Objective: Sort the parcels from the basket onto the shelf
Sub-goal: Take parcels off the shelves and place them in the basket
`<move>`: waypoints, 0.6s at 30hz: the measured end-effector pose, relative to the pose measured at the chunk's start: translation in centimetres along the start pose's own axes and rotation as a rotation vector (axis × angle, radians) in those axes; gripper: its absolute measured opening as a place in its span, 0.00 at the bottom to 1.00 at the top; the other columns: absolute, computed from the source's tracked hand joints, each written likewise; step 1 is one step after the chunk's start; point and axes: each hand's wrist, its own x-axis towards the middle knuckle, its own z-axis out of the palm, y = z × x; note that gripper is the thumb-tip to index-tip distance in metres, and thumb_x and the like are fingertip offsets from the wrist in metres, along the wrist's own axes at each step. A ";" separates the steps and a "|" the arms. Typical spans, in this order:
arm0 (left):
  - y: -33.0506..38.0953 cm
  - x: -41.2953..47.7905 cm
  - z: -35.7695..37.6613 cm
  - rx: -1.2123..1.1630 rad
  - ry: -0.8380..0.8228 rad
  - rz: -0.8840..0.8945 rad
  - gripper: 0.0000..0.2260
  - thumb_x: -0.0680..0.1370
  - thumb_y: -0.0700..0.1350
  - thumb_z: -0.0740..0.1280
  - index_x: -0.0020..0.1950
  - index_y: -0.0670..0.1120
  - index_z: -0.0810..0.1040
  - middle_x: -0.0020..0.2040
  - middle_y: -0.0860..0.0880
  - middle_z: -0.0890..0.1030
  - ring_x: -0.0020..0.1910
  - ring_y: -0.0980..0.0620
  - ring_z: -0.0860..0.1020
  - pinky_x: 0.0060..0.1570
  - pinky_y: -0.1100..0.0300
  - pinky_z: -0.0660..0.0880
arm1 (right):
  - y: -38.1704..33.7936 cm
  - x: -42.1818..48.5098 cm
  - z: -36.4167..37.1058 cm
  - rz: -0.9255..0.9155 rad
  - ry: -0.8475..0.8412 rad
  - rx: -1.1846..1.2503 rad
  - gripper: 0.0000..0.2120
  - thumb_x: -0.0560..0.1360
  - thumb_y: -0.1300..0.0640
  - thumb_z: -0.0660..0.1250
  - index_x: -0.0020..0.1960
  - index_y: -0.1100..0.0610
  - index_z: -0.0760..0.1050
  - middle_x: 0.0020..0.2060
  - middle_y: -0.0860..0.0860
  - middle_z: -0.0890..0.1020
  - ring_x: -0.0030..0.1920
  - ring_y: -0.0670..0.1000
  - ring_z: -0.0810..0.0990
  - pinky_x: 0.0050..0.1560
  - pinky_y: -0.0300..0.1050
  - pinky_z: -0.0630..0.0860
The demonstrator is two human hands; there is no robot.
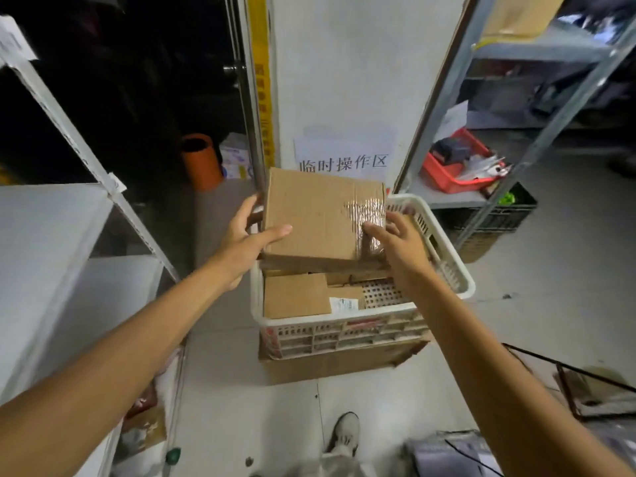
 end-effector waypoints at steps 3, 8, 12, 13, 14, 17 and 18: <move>-2.3 2.6 3.5 0.012 -0.023 -0.081 0.33 0.67 0.51 0.75 0.69 0.58 0.65 0.63 0.53 0.75 0.57 0.57 0.77 0.47 0.58 0.80 | 2.1 2.9 -3.2 0.083 -0.016 0.009 0.18 0.77 0.57 0.66 0.66 0.57 0.70 0.56 0.53 0.80 0.54 0.55 0.81 0.51 0.55 0.81; -5.8 5.5 8.4 0.015 -0.031 -0.198 0.34 0.69 0.48 0.75 0.72 0.55 0.64 0.64 0.50 0.76 0.60 0.52 0.77 0.55 0.54 0.78 | 4.7 6.8 -7.4 0.184 -0.019 -0.027 0.17 0.78 0.58 0.65 0.66 0.59 0.70 0.52 0.52 0.81 0.46 0.51 0.82 0.37 0.46 0.80; -8.9 7.2 11.4 -0.001 -0.018 -0.319 0.35 0.70 0.46 0.75 0.73 0.54 0.63 0.63 0.50 0.77 0.62 0.51 0.76 0.58 0.51 0.76 | 7.3 9.9 -10.0 0.279 -0.054 -0.098 0.14 0.79 0.58 0.64 0.64 0.58 0.73 0.53 0.52 0.81 0.49 0.51 0.81 0.43 0.47 0.81; -9.6 7.6 11.9 0.002 -0.023 -0.348 0.36 0.69 0.45 0.75 0.74 0.54 0.62 0.65 0.49 0.76 0.62 0.51 0.75 0.59 0.51 0.76 | 8.1 10.6 -10.4 0.300 -0.055 -0.118 0.14 0.79 0.58 0.63 0.64 0.58 0.73 0.53 0.52 0.81 0.50 0.51 0.81 0.45 0.48 0.81; -10.3 8.0 12.4 0.008 -0.037 -0.382 0.38 0.69 0.45 0.75 0.75 0.53 0.61 0.67 0.48 0.74 0.64 0.50 0.74 0.60 0.50 0.75 | 8.8 11.2 -10.7 0.320 -0.052 -0.138 0.13 0.79 0.59 0.63 0.64 0.59 0.74 0.51 0.51 0.81 0.50 0.50 0.80 0.47 0.49 0.81; -12.5 9.0 13.3 0.048 -0.091 -0.487 0.44 0.67 0.43 0.77 0.77 0.54 0.56 0.74 0.47 0.66 0.71 0.48 0.66 0.67 0.45 0.68 | 11.0 13.1 -11.4 0.380 -0.046 -0.187 0.13 0.80 0.60 0.62 0.64 0.61 0.74 0.48 0.48 0.80 0.47 0.48 0.78 0.50 0.50 0.79; -13.3 9.4 13.6 0.062 -0.117 -0.514 0.46 0.66 0.42 0.77 0.77 0.54 0.55 0.75 0.47 0.64 0.73 0.48 0.62 0.69 0.43 0.65 | 11.6 13.8 -11.7 0.404 -0.047 -0.208 0.13 0.80 0.60 0.62 0.64 0.61 0.74 0.47 0.48 0.79 0.46 0.47 0.78 0.49 0.48 0.79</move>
